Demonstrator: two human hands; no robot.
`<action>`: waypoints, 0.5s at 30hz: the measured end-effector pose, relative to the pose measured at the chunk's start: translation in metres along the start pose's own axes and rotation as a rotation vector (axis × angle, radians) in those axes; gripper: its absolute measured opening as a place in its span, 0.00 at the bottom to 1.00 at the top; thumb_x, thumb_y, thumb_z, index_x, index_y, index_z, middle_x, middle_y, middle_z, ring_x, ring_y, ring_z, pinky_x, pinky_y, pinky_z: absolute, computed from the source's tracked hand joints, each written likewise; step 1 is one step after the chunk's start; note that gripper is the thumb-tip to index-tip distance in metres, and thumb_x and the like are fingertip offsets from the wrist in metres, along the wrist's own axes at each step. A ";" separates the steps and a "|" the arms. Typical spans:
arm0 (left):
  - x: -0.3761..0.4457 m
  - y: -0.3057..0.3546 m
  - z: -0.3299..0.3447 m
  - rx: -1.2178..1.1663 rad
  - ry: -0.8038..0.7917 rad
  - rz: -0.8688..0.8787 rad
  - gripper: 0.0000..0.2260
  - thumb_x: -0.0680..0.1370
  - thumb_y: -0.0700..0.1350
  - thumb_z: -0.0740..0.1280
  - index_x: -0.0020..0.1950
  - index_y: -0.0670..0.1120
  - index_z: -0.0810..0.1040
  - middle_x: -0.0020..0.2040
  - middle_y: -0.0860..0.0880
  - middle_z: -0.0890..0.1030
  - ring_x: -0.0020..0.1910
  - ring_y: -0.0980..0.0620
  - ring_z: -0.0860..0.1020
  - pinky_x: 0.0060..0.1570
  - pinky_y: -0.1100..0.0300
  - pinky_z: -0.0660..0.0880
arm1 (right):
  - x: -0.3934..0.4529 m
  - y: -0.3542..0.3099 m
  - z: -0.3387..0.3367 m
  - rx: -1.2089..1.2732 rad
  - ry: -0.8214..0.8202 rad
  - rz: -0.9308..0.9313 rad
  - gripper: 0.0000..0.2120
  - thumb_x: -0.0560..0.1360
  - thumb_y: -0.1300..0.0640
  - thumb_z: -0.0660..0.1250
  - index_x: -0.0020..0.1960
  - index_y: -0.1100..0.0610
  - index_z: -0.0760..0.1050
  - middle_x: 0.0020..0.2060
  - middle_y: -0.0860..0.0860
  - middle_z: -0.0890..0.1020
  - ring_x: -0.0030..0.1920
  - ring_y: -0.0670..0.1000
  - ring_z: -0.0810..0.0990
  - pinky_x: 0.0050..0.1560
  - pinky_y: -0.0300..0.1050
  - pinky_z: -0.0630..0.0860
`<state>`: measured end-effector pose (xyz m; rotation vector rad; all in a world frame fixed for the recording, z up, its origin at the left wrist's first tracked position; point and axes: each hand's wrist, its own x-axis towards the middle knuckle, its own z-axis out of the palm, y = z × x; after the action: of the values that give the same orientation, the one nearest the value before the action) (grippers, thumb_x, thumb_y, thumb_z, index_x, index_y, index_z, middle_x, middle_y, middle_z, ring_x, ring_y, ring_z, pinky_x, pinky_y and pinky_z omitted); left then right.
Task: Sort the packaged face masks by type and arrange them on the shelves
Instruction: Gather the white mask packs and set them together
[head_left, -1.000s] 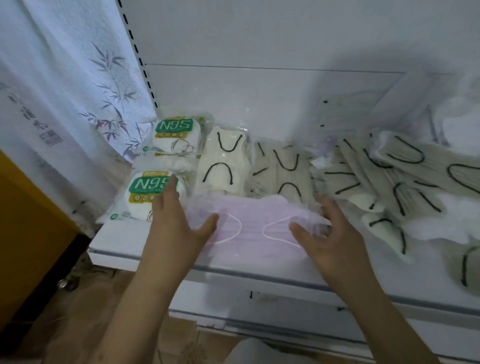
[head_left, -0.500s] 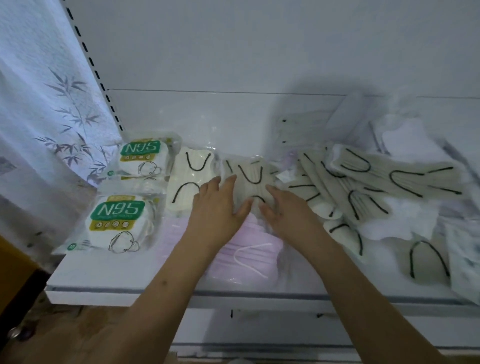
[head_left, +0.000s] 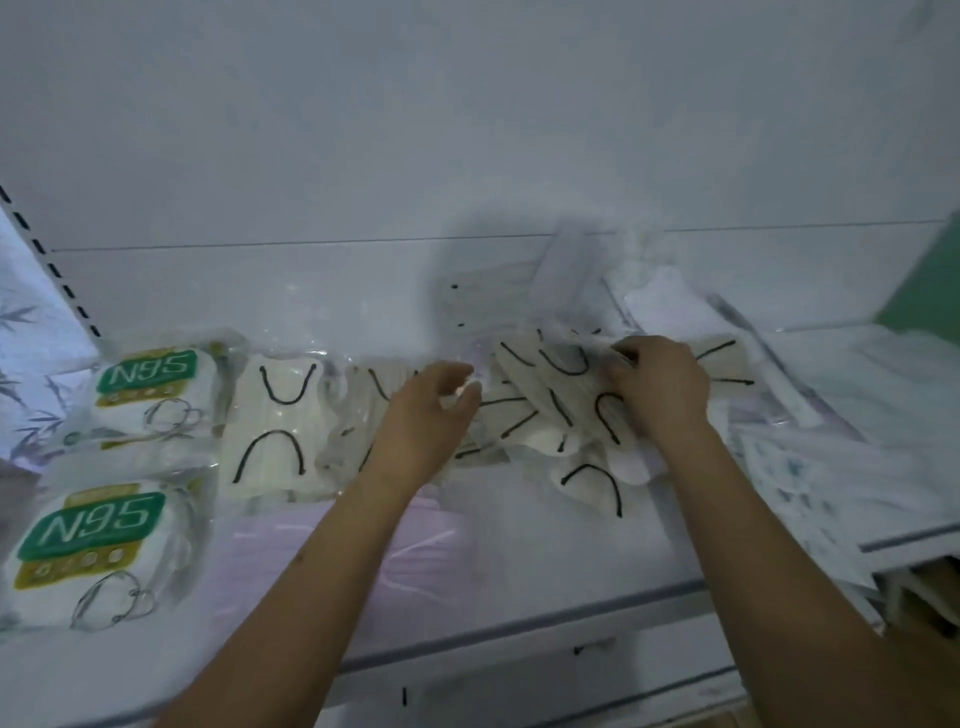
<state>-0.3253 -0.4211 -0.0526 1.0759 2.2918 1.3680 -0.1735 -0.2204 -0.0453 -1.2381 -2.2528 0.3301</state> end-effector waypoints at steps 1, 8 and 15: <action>-0.001 0.012 0.006 -0.215 -0.078 -0.072 0.09 0.82 0.48 0.65 0.59 0.48 0.82 0.59 0.47 0.84 0.60 0.49 0.81 0.66 0.52 0.74 | -0.002 -0.005 -0.002 0.104 0.090 0.002 0.16 0.77 0.51 0.65 0.31 0.53 0.73 0.28 0.50 0.77 0.30 0.50 0.74 0.30 0.43 0.63; 0.017 0.049 0.045 -0.787 -0.135 -0.229 0.21 0.77 0.54 0.72 0.61 0.40 0.77 0.53 0.44 0.85 0.54 0.48 0.84 0.52 0.55 0.82 | -0.067 -0.066 -0.018 0.461 -0.291 -0.403 0.05 0.79 0.50 0.66 0.51 0.48 0.79 0.45 0.44 0.83 0.44 0.43 0.81 0.44 0.37 0.76; 0.030 0.026 0.045 -0.892 -0.151 -0.191 0.12 0.80 0.32 0.63 0.62 0.38 0.79 0.57 0.38 0.84 0.55 0.40 0.83 0.53 0.49 0.81 | -0.031 -0.025 -0.022 0.378 -0.123 -0.028 0.41 0.71 0.31 0.66 0.77 0.50 0.60 0.73 0.47 0.67 0.73 0.50 0.65 0.72 0.50 0.64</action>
<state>-0.3089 -0.3634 -0.0495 0.6050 1.3501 1.8466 -0.1652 -0.2606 -0.0266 -1.0088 -2.1734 0.7984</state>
